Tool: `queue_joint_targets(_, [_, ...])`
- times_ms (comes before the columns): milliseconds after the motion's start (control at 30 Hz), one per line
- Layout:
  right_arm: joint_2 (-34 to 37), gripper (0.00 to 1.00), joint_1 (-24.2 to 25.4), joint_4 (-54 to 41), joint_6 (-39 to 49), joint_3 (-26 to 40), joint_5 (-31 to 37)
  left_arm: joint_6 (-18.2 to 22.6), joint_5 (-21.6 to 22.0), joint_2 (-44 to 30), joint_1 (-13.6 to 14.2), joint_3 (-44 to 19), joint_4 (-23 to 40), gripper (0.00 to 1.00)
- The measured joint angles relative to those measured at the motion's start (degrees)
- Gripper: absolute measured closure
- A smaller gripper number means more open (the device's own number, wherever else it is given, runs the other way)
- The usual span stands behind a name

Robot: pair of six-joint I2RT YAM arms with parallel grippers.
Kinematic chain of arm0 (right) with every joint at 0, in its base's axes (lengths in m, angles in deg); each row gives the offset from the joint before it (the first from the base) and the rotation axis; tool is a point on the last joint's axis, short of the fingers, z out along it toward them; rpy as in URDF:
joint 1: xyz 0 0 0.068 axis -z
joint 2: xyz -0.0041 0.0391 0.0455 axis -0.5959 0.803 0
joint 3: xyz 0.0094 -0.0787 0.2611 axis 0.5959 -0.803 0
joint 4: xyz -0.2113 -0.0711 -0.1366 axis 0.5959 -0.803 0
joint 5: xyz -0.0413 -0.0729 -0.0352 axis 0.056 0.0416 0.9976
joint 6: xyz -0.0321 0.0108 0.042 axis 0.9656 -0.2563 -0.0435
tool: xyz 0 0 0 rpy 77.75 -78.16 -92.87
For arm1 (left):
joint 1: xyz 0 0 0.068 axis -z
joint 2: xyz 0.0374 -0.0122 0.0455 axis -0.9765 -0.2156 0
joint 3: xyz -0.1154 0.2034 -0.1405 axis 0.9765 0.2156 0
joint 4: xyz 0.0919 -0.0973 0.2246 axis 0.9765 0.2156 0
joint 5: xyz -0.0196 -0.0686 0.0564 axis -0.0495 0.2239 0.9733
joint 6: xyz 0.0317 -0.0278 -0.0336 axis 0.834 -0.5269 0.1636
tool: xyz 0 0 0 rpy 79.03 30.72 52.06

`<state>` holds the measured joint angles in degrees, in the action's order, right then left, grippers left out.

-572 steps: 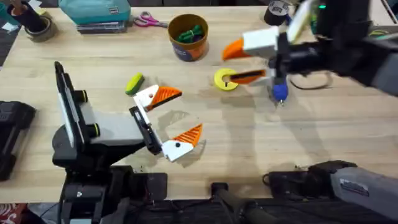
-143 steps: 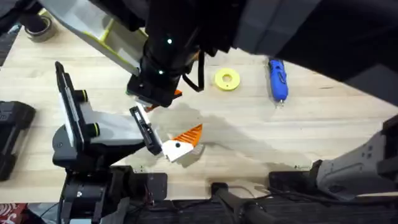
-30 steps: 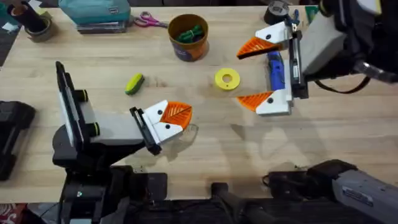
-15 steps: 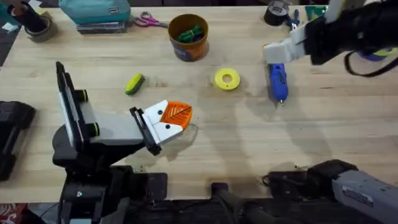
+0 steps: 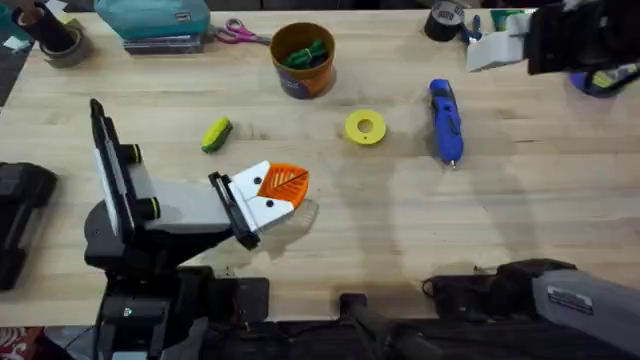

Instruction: Pick up the gripper from the table and insert it into the empty holder that is missing its gripper. Then pick up a screw, insert it into the mounting hole, and use the screwdriver to tighten it. Finally, clean up the table by picking up the vegetable and placing it into the bucket.

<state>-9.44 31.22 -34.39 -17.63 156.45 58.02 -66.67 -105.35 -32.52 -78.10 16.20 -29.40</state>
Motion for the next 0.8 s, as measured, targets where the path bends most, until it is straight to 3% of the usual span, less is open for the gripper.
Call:
queue_joint_targets(500, [17.59,0.006,0.87,2.34,5.10,0.37,-4.60,0.00,0.00,0.00,0.00,0.00,0.01,0.987])
queue_joint_targets(800, [30.20,0.006,1.28,0.66,5.08,9.15,-4.68,0.00,0.02,0.00,0.00,0.00,0.01,0.987])
